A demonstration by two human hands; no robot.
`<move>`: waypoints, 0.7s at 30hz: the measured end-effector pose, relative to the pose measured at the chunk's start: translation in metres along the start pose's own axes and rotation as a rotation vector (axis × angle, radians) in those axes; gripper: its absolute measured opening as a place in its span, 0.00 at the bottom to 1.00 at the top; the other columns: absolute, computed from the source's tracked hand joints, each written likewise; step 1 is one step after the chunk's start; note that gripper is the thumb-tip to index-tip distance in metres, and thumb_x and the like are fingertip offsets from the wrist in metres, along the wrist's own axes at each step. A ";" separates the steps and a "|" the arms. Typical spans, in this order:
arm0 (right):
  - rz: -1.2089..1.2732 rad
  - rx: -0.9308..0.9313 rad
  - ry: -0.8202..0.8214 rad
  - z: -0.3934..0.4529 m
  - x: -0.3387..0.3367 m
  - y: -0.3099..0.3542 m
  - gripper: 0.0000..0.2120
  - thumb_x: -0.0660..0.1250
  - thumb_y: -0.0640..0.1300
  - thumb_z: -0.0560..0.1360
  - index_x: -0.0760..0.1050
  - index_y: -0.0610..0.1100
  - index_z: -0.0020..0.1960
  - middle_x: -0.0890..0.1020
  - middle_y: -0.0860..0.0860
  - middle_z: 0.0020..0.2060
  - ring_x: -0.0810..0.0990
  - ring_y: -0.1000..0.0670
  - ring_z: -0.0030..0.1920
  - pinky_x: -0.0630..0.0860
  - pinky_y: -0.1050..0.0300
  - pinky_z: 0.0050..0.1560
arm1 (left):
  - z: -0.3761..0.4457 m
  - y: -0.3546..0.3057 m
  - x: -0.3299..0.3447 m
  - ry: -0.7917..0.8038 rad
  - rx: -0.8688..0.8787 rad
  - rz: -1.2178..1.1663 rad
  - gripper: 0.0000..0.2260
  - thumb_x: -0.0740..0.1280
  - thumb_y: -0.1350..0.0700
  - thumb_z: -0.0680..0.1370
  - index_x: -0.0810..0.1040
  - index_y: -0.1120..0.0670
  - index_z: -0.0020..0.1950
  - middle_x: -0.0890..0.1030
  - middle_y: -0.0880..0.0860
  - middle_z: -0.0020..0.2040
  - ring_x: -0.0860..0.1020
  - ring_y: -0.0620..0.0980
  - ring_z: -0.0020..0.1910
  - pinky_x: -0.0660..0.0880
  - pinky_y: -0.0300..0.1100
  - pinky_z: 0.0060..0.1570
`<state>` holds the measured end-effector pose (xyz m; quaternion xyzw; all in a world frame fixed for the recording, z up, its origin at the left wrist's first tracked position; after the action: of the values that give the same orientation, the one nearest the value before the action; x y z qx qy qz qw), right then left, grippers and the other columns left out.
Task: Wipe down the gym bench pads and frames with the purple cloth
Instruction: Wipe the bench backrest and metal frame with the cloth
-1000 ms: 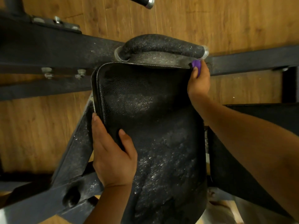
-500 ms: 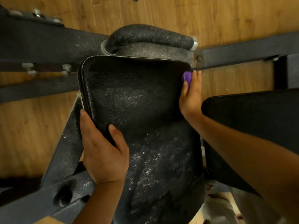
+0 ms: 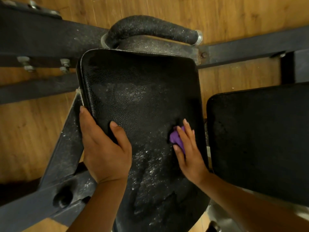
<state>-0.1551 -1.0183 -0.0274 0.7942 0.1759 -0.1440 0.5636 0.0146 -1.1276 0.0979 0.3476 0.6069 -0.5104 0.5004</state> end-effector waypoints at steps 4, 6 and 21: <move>-0.006 -0.065 -0.161 0.083 -0.024 -0.001 0.25 0.54 0.47 0.81 0.53 0.47 0.76 0.51 0.52 0.76 0.53 0.50 0.77 0.55 0.38 0.74 | 0.000 0.002 -0.001 0.002 -0.008 -0.006 0.27 0.56 0.52 0.81 0.57 0.64 0.76 0.64 0.62 0.74 0.65 0.57 0.73 0.60 0.35 0.64; 0.066 0.088 -0.298 0.139 -0.040 -0.001 0.24 0.55 0.44 0.81 0.56 0.44 0.76 0.55 0.48 0.76 0.54 0.48 0.76 0.56 0.42 0.75 | -0.001 0.002 -0.001 0.001 -0.002 -0.003 0.26 0.56 0.52 0.82 0.57 0.65 0.76 0.64 0.62 0.74 0.65 0.56 0.73 0.61 0.35 0.64; -0.023 -0.152 0.023 0.026 0.003 0.032 0.27 0.54 0.46 0.81 0.48 0.47 0.76 0.50 0.51 0.77 0.50 0.49 0.77 0.44 0.51 0.77 | 0.001 0.001 -0.001 0.013 -0.009 -0.021 0.27 0.56 0.53 0.81 0.57 0.65 0.75 0.65 0.63 0.73 0.67 0.58 0.71 0.67 0.42 0.64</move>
<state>-0.1391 -1.0527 -0.0099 0.7487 0.2021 -0.1274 0.6184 0.0163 -1.1281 0.0982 0.3421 0.6162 -0.5105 0.4926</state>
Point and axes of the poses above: each hand's wrist, its own z-axis towards the middle knuckle, its own x-axis out of the palm, y = z × x, the point moved 4 cm from there along z, towards the middle knuckle
